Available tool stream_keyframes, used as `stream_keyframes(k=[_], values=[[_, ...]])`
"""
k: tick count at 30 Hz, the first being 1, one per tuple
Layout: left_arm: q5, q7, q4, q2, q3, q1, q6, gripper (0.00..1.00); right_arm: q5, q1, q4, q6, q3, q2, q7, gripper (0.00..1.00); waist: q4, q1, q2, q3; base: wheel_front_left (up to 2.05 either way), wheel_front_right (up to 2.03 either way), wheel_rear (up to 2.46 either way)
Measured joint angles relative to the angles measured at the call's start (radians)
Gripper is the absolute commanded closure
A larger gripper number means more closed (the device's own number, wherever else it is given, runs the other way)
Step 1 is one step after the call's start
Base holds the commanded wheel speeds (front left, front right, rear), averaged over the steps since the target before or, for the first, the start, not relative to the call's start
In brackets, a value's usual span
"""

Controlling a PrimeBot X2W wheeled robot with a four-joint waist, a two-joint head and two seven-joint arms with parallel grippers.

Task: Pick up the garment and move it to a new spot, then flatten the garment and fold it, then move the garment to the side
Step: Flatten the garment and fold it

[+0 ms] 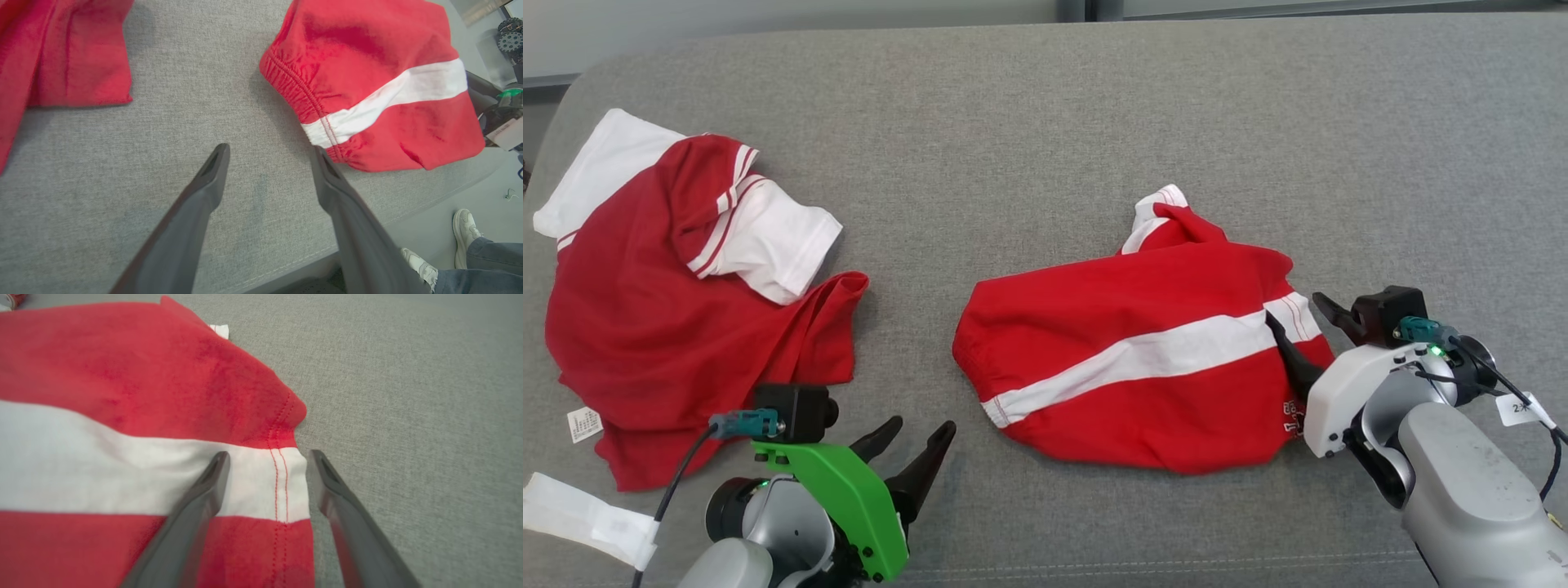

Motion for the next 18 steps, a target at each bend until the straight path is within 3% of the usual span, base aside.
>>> stream_keyframes(k=[17,18], values=[[0.027,-0.016,-0.015,-0.005,-0.025,0.001,0.0,0.0,0.089,-0.051,0.062,0.001,0.08,-0.018,0.046,0.0,-0.05,0.0,0.0,0.023,0.0,0.0,0.0],[0.03,-0.012,-0.017,-0.005,-0.029,0.0,0.0,0.0,0.097,-0.055,0.063,0.001,0.081,-0.018,0.049,0.09,-0.049,0.0,0.0,0.024,0.0,0.0,0.0]])
